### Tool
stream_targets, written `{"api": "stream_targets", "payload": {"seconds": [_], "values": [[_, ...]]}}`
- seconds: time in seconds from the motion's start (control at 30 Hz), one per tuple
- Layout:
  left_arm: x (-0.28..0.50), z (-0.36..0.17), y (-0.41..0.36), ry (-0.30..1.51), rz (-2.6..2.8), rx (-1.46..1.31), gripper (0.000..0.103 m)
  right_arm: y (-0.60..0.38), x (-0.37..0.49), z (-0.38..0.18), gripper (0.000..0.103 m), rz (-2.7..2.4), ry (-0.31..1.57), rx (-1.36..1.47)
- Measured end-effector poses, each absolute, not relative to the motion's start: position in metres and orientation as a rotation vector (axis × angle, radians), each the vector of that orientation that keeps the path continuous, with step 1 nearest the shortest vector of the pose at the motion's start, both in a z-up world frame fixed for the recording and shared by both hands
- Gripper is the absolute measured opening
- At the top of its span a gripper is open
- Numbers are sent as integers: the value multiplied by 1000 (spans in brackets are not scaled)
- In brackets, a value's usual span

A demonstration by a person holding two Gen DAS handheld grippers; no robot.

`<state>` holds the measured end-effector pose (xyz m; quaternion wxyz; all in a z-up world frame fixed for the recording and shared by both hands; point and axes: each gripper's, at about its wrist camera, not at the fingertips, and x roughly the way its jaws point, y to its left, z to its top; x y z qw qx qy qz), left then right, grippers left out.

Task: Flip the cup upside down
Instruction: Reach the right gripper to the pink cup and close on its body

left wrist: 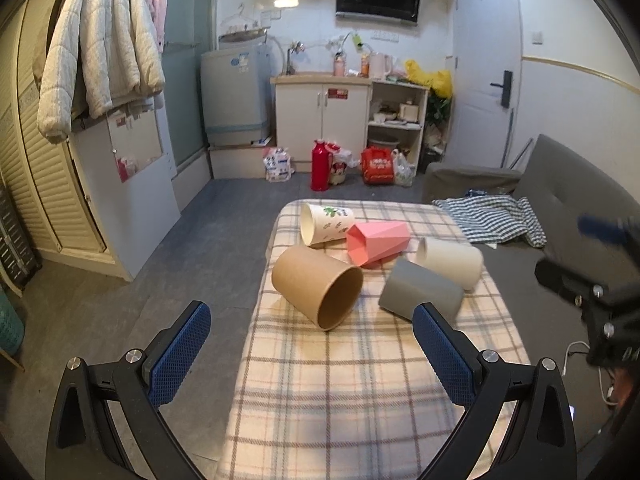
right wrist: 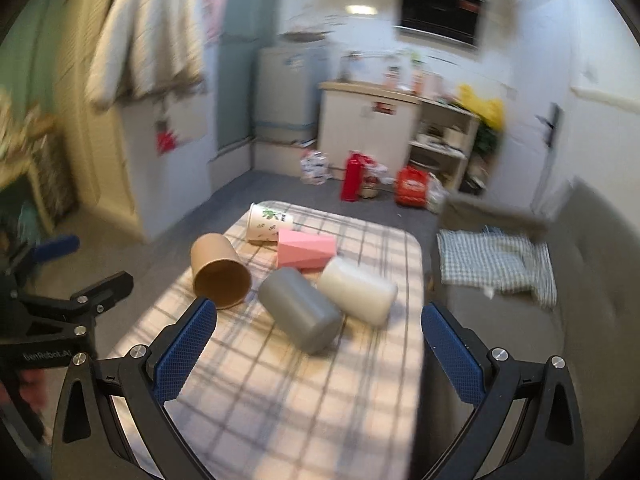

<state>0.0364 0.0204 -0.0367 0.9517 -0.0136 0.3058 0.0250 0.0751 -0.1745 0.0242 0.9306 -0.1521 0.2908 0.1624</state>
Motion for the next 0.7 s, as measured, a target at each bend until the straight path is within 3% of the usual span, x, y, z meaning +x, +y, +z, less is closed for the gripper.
{"api": "stream_targets", "payload": {"seconds": [0.33, 0.53, 0.7], "values": [[122, -38, 40, 707, 140, -46, 103, -132, 208, 12, 103, 516, 714, -626], [173, -54, 65, 780, 193, -92, 103, -100, 279, -29, 102, 584, 828, -778], [204, -68, 79, 807, 205, -120, 103, -79, 307, -73, 95, 648, 916, -924]]}}
